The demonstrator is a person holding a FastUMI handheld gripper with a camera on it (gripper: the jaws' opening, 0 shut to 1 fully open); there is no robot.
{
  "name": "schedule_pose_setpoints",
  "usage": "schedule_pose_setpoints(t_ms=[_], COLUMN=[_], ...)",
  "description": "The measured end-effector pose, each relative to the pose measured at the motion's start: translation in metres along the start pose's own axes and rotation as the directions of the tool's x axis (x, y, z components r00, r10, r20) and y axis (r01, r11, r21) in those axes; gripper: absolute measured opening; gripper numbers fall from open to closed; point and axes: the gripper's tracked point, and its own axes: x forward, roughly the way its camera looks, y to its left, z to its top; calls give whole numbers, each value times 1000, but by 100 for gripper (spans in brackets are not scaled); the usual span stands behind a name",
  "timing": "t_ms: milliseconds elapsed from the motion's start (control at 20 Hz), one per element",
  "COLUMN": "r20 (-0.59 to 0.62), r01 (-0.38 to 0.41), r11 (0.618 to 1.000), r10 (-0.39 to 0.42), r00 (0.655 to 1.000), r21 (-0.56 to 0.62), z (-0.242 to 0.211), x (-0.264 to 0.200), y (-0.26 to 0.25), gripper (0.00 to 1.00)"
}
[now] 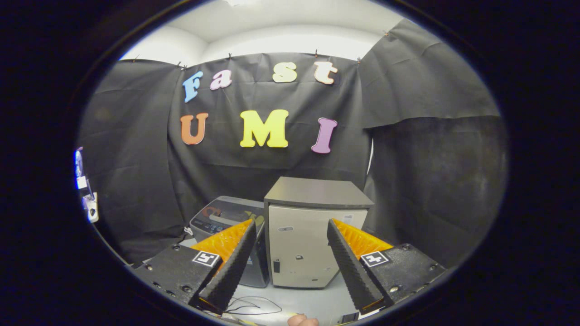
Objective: Put the clothes into the washing machine and then close the washing machine lid.
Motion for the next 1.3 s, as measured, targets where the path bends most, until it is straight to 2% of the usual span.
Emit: schedule_pose_setpoints(t_ms=[1300], r20=[4], r01=[38], r11=[999], r10=[-38], r00=[999], r21=[6], z=[-2], x=[7], y=[-9], gripper=[98])
